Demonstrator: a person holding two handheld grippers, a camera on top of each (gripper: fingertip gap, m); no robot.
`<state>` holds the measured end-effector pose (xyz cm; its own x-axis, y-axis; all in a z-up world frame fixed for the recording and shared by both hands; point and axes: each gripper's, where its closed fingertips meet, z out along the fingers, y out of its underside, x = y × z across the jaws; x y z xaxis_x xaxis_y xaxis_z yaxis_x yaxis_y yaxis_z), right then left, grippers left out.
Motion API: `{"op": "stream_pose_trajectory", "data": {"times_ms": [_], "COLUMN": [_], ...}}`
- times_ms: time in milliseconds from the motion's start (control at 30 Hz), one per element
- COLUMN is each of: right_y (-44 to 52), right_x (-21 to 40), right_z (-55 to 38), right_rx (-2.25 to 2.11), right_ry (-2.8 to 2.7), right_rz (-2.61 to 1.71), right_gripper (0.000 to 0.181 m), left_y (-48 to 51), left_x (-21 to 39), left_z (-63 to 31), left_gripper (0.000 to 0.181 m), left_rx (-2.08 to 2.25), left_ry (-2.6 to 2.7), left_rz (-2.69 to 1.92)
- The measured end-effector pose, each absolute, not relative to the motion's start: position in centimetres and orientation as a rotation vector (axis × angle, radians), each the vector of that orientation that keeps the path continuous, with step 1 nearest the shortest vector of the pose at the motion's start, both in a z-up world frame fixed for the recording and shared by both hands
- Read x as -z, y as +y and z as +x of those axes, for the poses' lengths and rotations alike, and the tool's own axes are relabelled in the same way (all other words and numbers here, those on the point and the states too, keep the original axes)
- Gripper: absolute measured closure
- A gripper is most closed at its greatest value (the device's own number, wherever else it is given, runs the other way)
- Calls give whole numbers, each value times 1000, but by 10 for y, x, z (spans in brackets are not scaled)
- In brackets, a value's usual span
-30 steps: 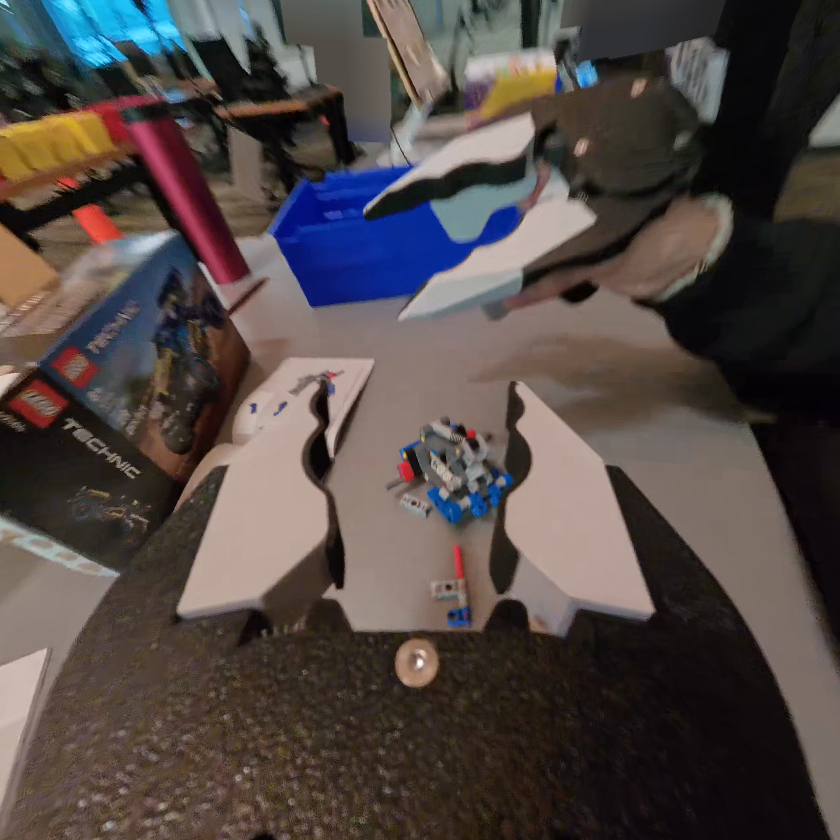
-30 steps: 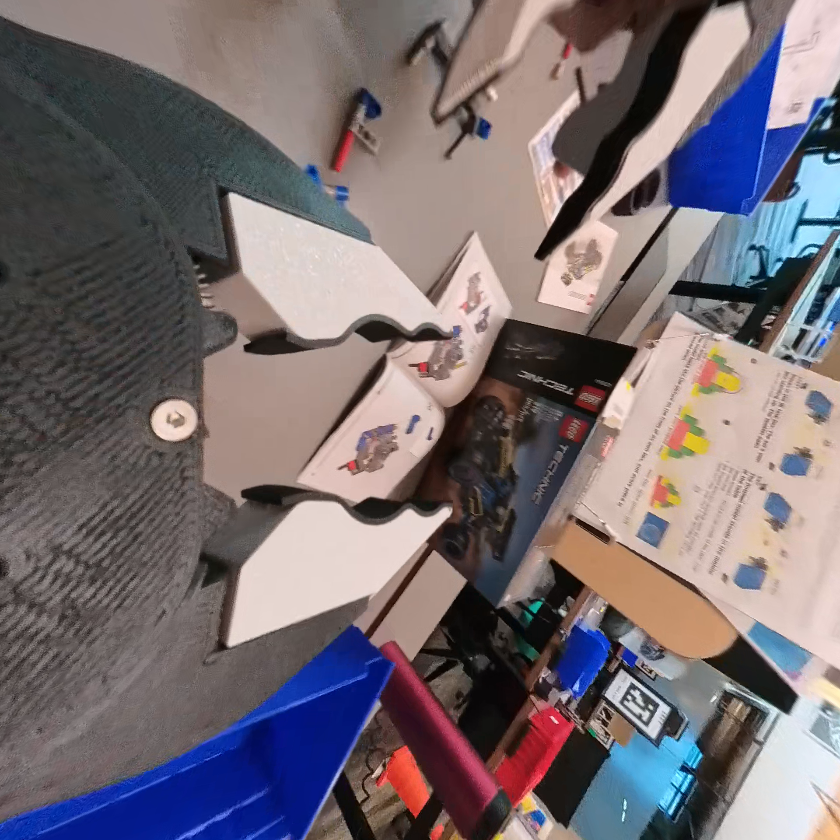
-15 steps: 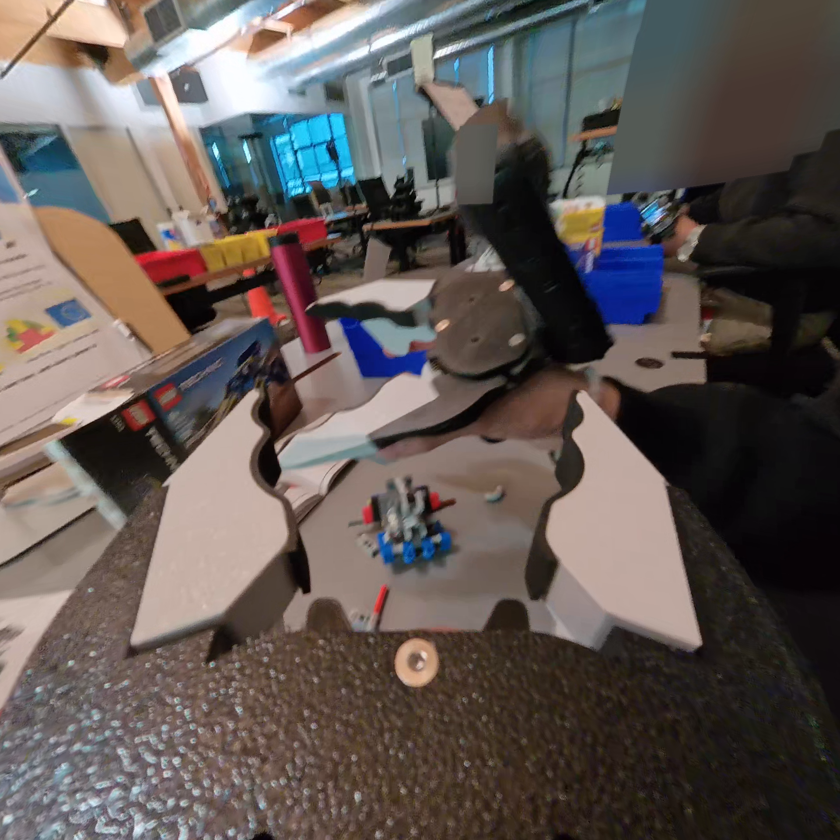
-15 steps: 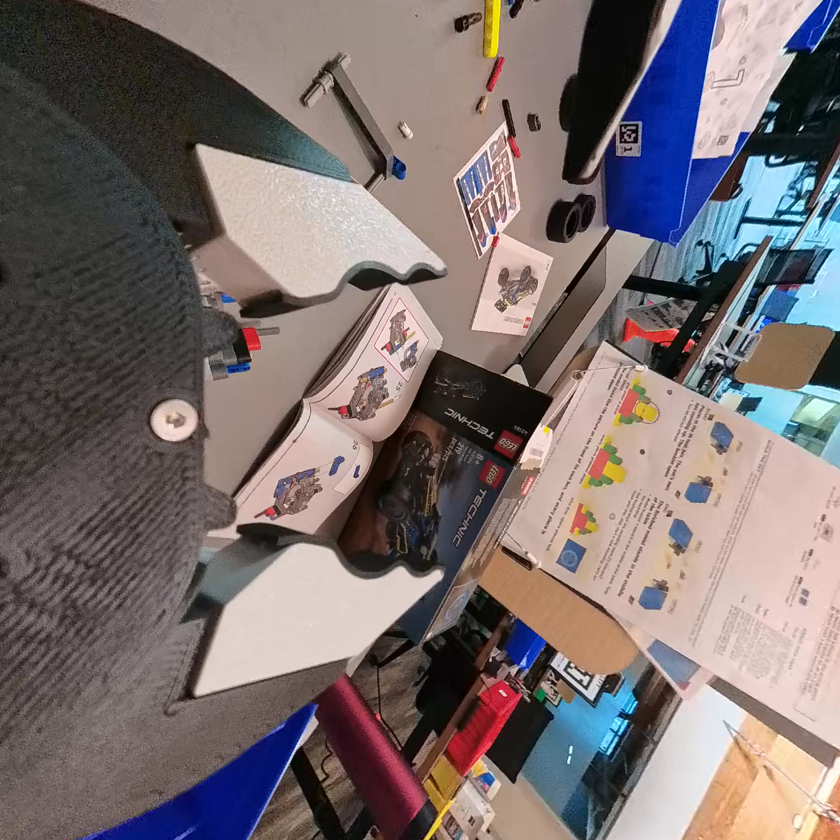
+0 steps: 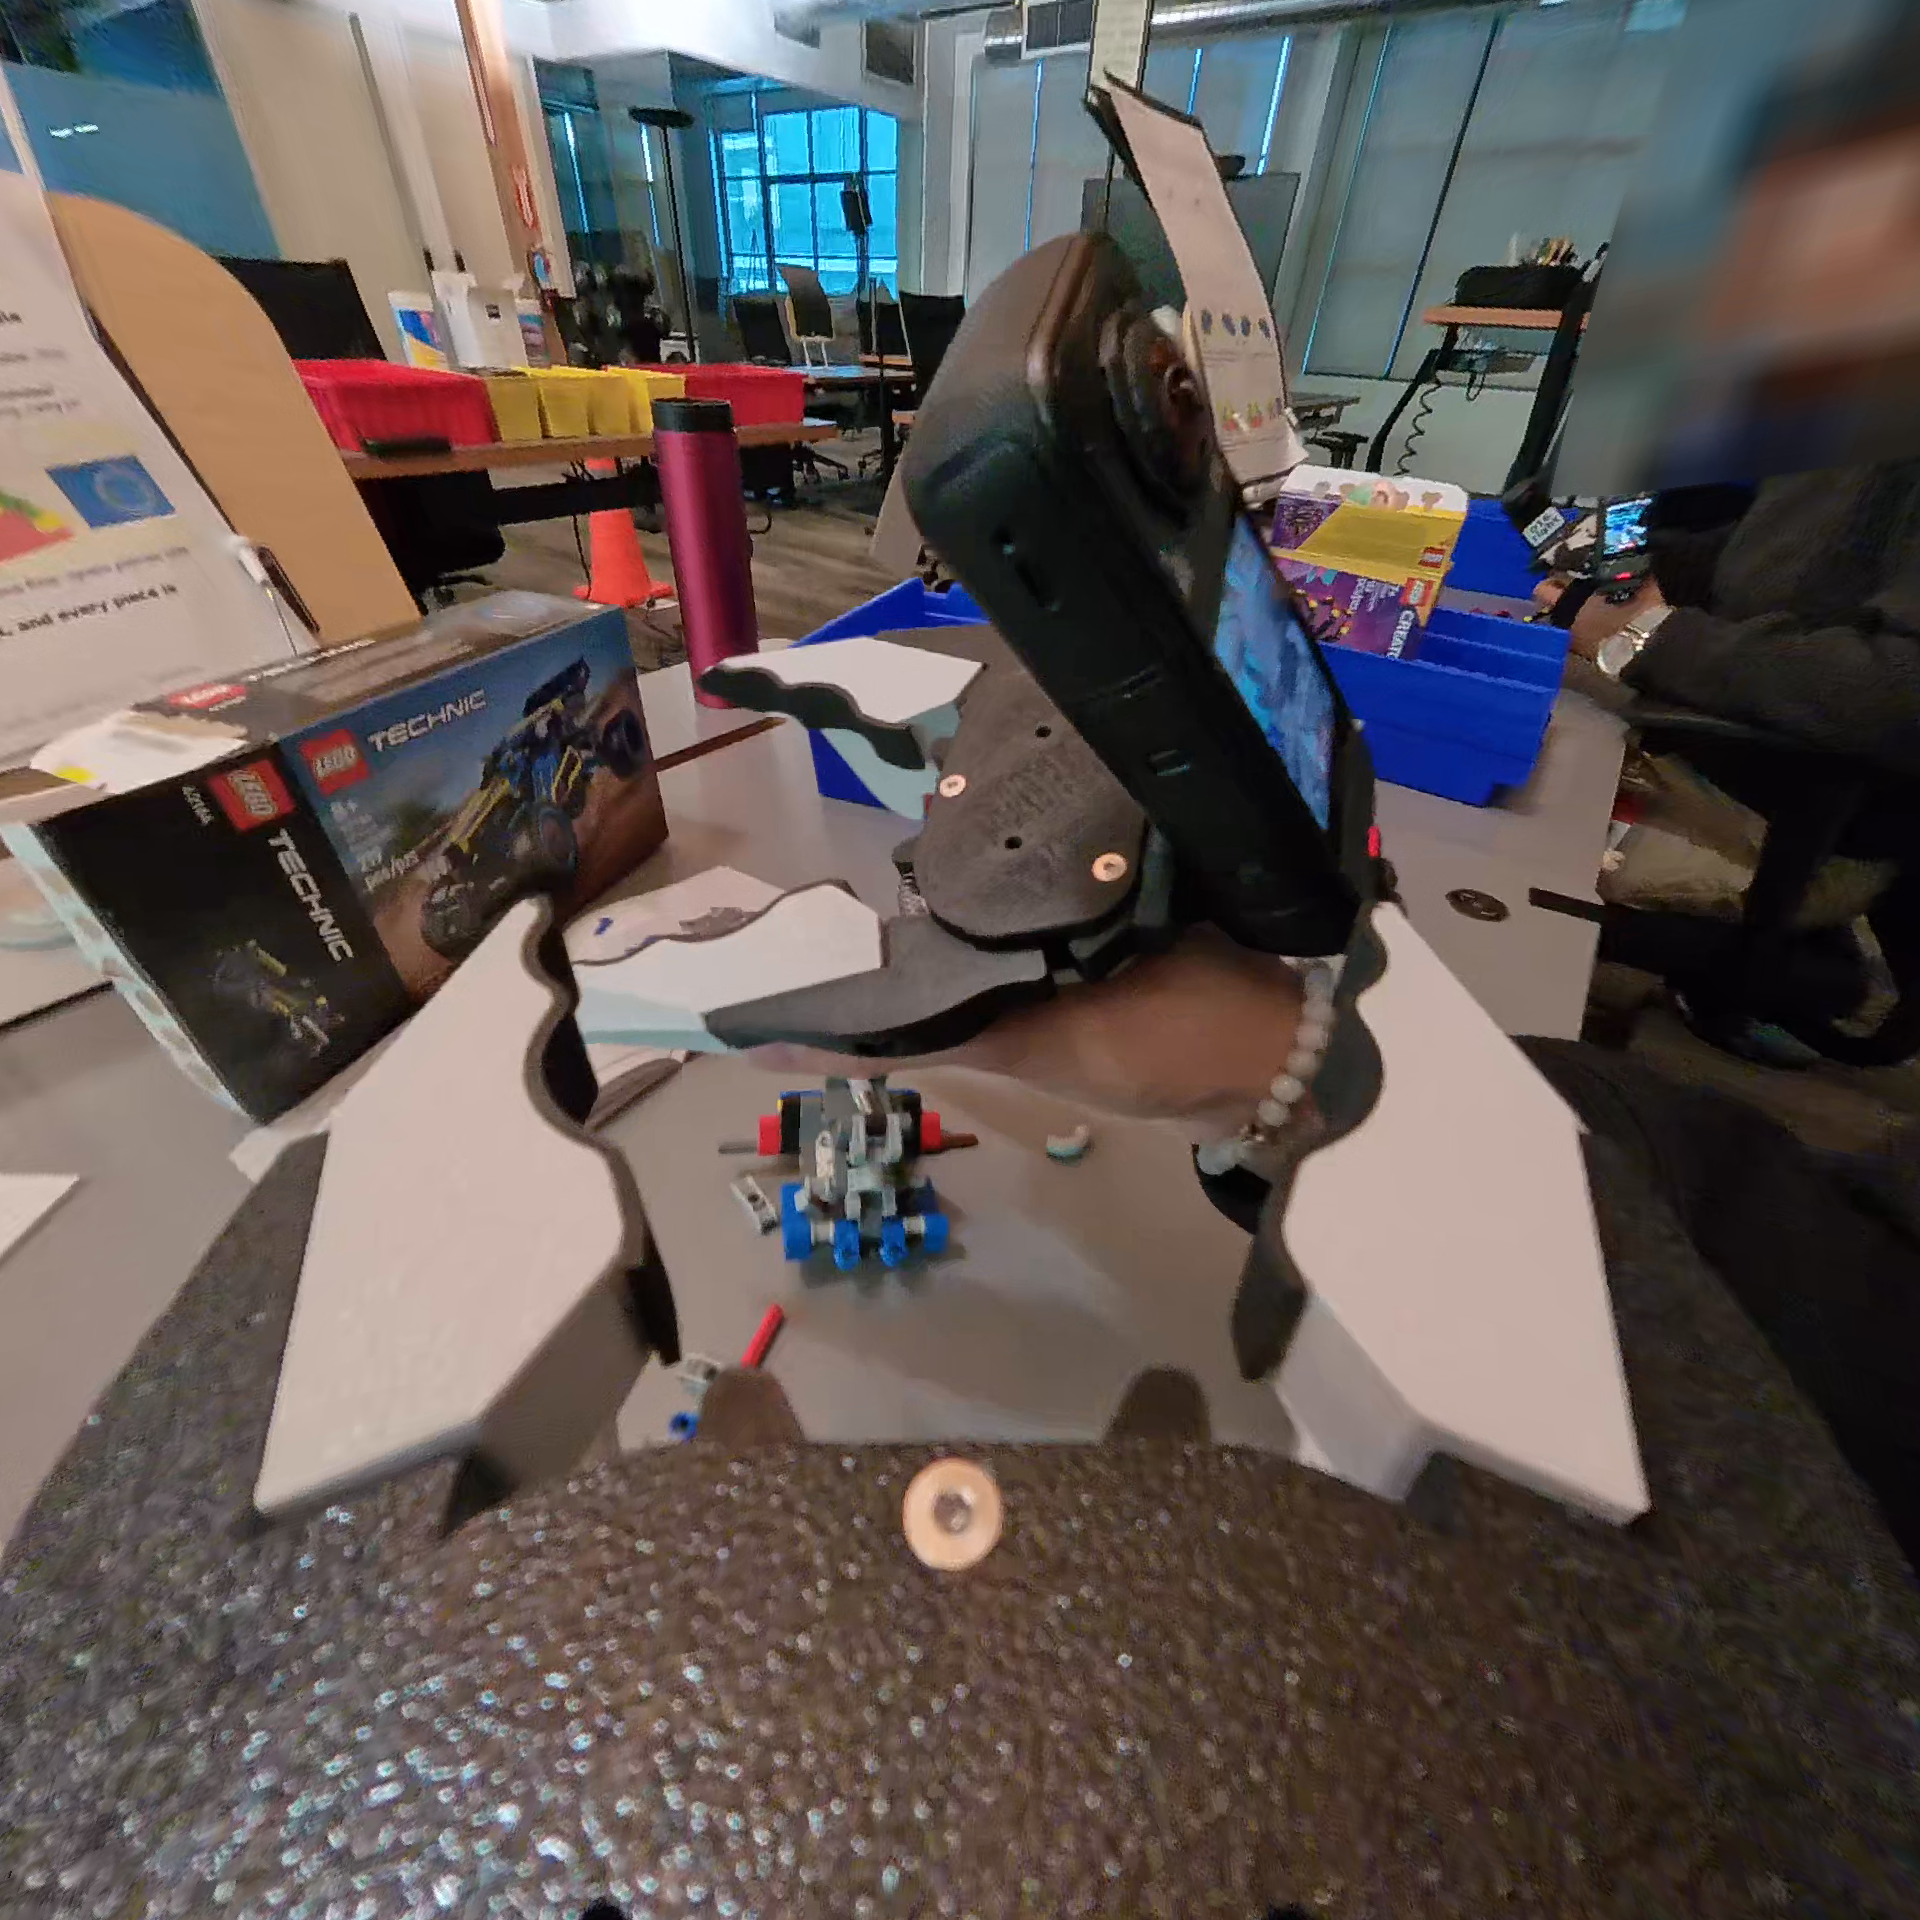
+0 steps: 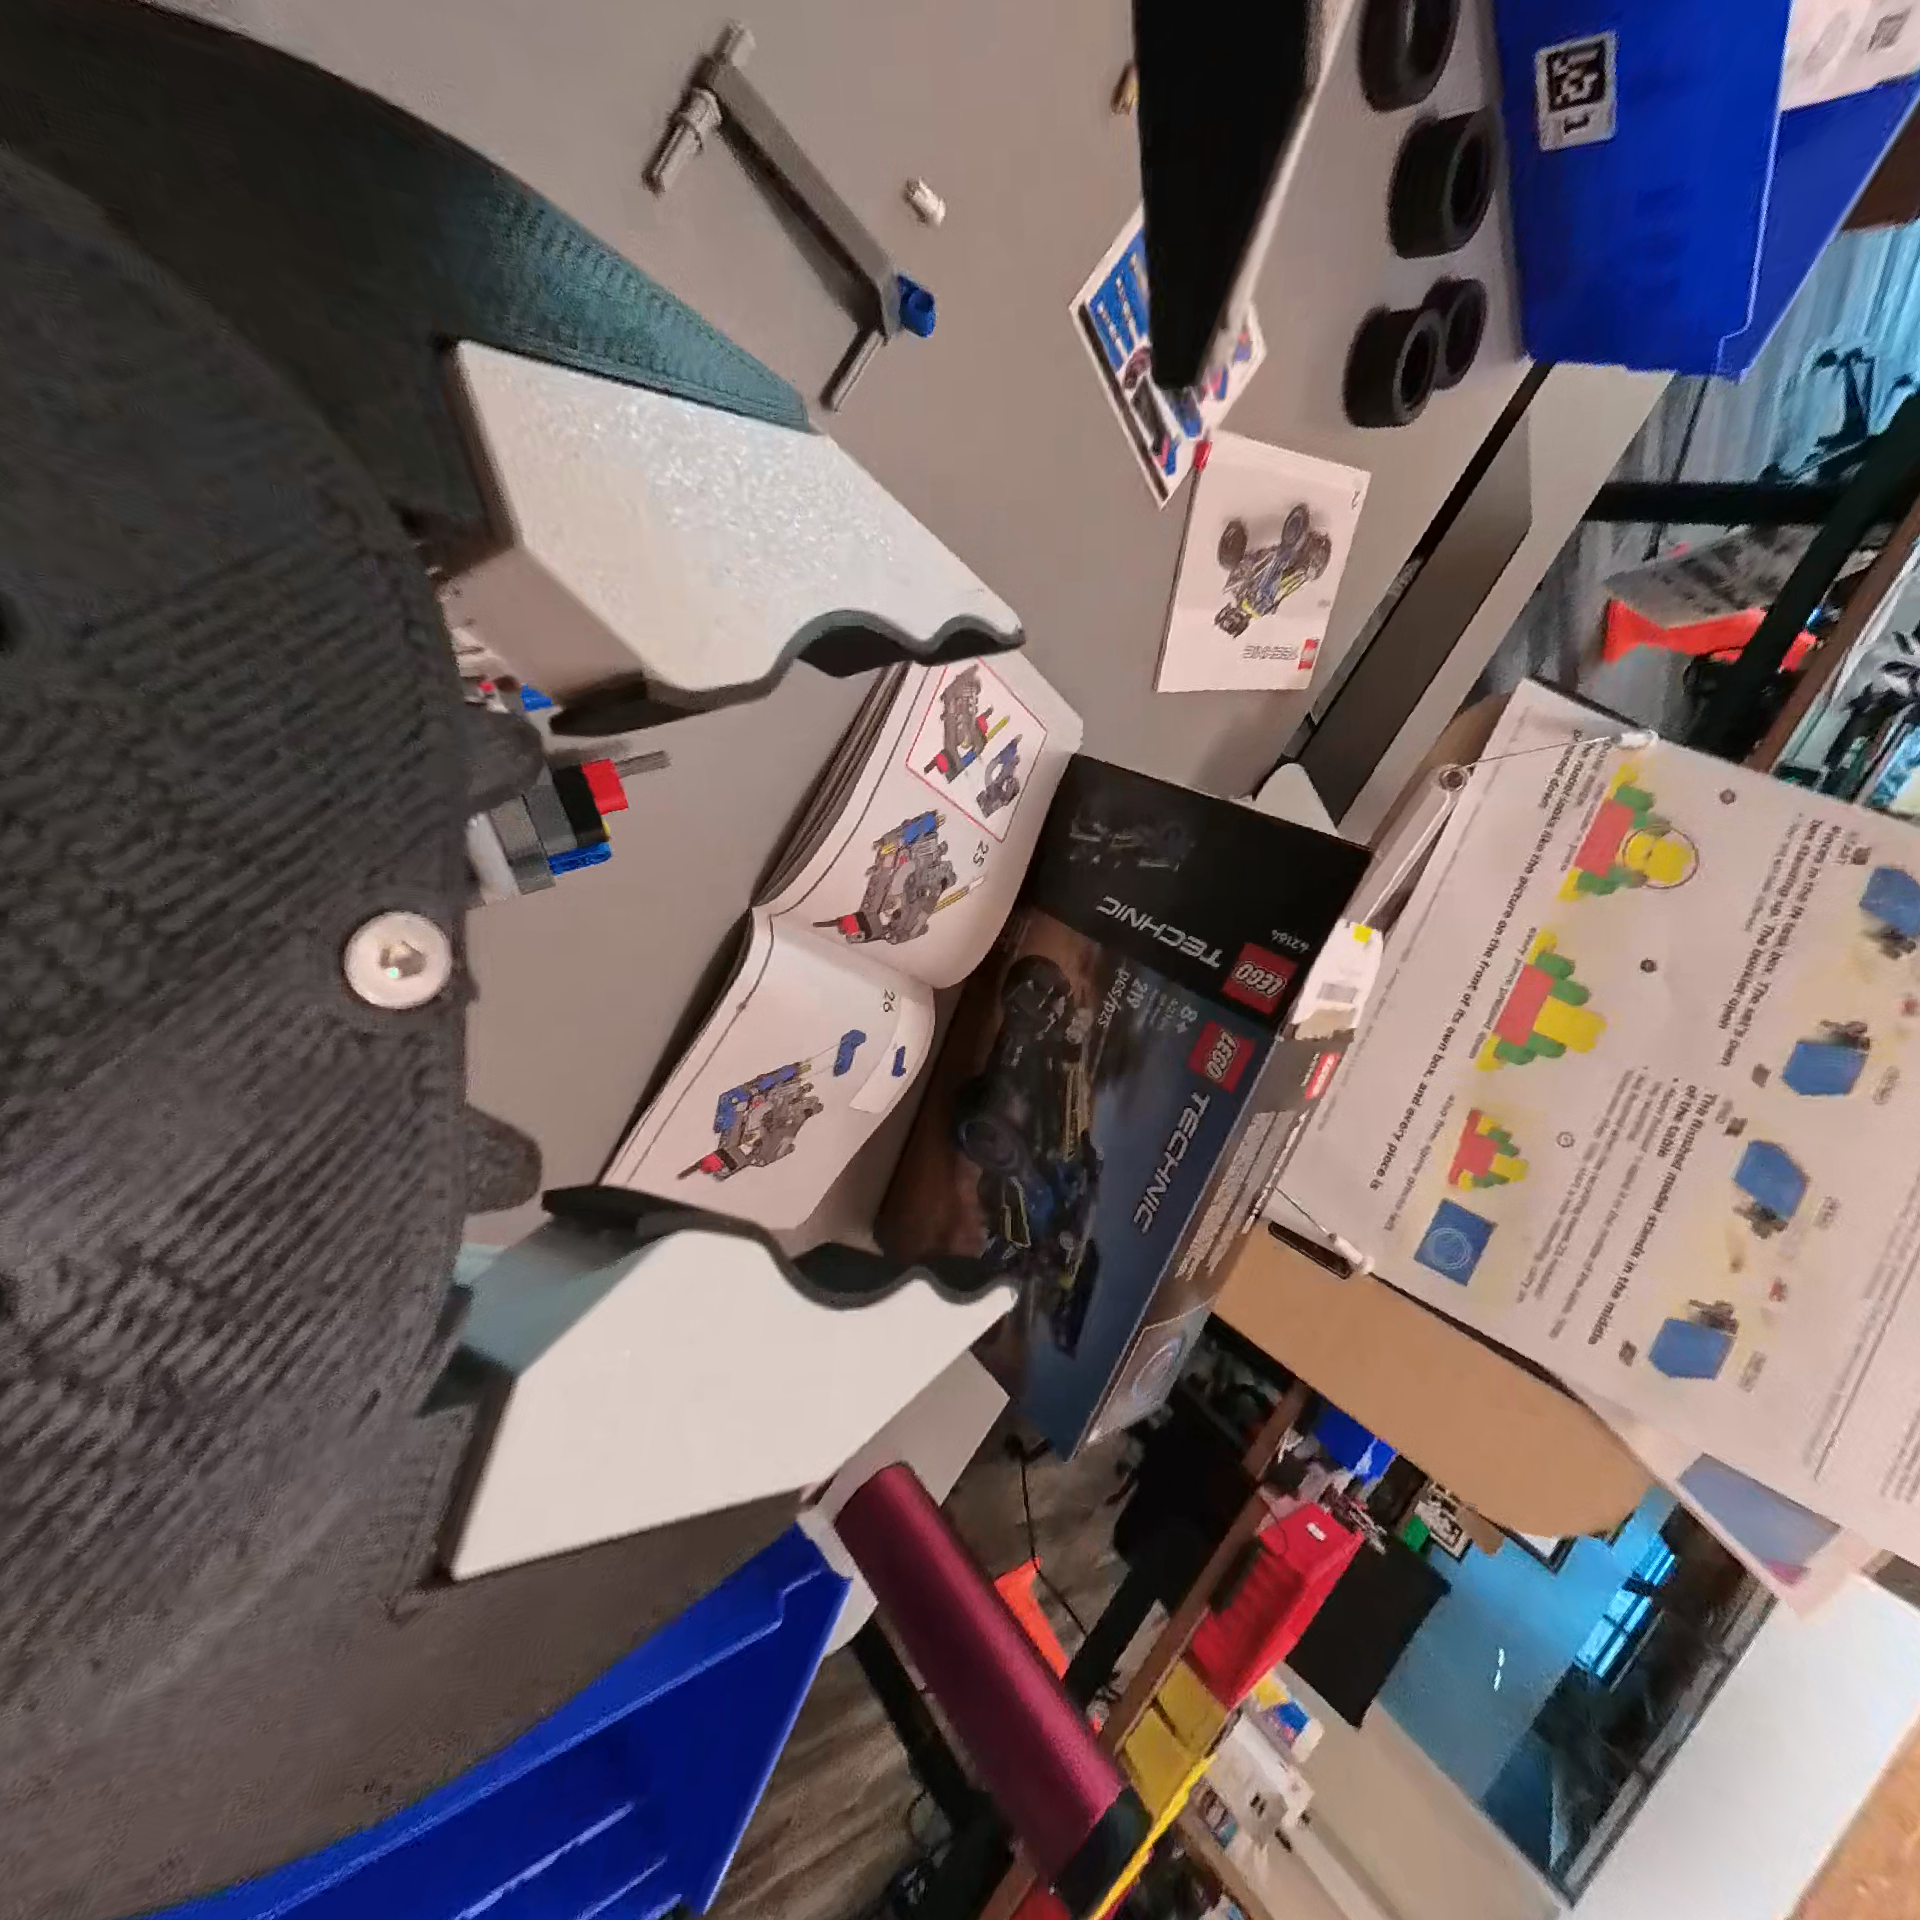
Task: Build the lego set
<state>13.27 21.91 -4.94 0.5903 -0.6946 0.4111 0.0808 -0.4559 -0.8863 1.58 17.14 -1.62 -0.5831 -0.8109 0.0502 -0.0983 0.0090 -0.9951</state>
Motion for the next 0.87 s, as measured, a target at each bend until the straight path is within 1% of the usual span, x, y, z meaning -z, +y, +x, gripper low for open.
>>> {"op": "stream_pose_trajectory", "data": {"times_ms": [100, 333, 467, 667, 867], "right_y": [216, 206, 197, 196, 190], "right_x": [54, 68, 64, 64, 60], "right_z": [124, 106, 99, 93, 102], "right_rx": [1007, 1133, 1222, 1288, 1447], "right_ry": [507, 527, 521, 487, 455], "right_rz": [-1819, -1837, -1834, -1826, -1823], "right_gripper": [69, 68, 66, 67, 61], "left_y": [169, 168, 172, 179, 192], "left_x": [18, 32, 39, 45, 53], "left_z": [1, -20, -28, -39, -34], "left_gripper": [47, 47, 39, 39, 29], "left_rx": [1631, 1554, 1556, 1469, 1360], "left_ry": [1710, 1708, 1685, 1663, 1686], "left_rz": [-935, -1007, -1067, -1108, -1163]}}
